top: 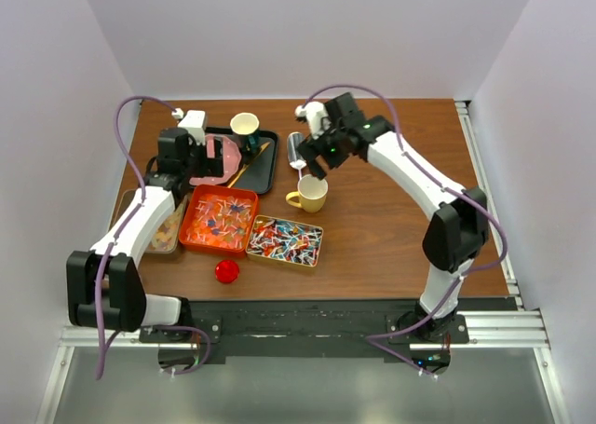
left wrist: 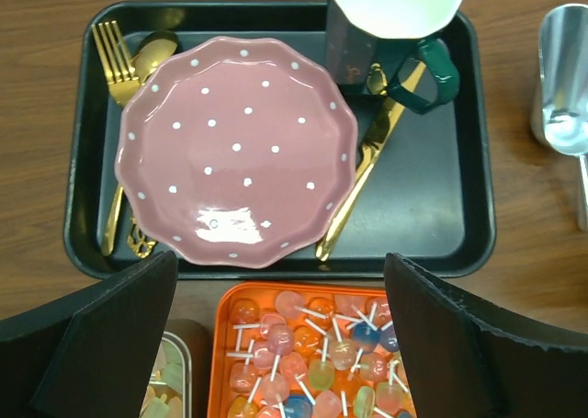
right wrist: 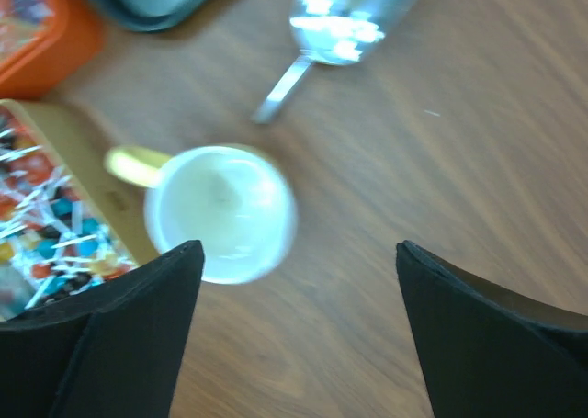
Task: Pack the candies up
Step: Move the distractor to the center of the board.
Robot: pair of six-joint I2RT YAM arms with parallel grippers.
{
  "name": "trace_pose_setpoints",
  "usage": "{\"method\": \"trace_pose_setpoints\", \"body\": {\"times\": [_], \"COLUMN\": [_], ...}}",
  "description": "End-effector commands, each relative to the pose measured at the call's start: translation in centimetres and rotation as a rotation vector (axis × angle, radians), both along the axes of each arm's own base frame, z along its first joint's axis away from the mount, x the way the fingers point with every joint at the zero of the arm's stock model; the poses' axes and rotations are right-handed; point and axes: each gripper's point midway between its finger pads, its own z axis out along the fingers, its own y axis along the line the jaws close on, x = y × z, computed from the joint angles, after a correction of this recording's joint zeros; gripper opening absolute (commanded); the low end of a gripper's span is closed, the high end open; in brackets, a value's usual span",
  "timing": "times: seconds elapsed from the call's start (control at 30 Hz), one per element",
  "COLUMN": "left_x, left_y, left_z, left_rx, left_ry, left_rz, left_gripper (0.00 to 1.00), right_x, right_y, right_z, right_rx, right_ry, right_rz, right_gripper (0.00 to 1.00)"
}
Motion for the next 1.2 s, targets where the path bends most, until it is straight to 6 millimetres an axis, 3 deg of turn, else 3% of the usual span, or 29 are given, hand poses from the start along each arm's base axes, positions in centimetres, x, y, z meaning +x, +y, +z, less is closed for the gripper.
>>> {"method": "trace_pose_setpoints", "body": {"times": [0.0,0.17,0.37,0.5,0.8,1.17], "left_x": [-0.6,-0.7,-0.3,-0.3,-0.2,-0.2], "left_y": [-1.0,-1.0,-1.4,-1.6,-1.8,-2.1], "left_z": [1.5,1.7,1.8,1.7,1.5,1.0], "left_rx": [-0.049,-0.054,-0.072,-0.076,-0.083,-0.087], "left_ry": [-0.039,-0.052,-0.061,-0.057,-0.053,-0.042], "left_rz": [-0.042,-0.040,-0.054,-0.063,-0.072,-0.086], "left_gripper": [0.98,0.97,0.97,0.96,0.96,0.95], "right_x": [-0.9,-0.8,-0.3,-0.6,-0.6,-0.7], "right_y": [2.2,2.6,2.4,2.3,1.9,1.6], "right_z": [0.4,-1.4,-3.2,-4.9,-6.0,-7.3], "right_rx": [0.012,-0.015,-0.054,-0.079,-0.104,-0.131], "right_ry": [-0.002,0.027,0.045,0.079,0.094,0.112], "right_rz": [0.059,0.054,0.046,0.052,0.051,0.052], "right_gripper": [0.82,0.71,0.68,0.60,0.51,0.47]}}
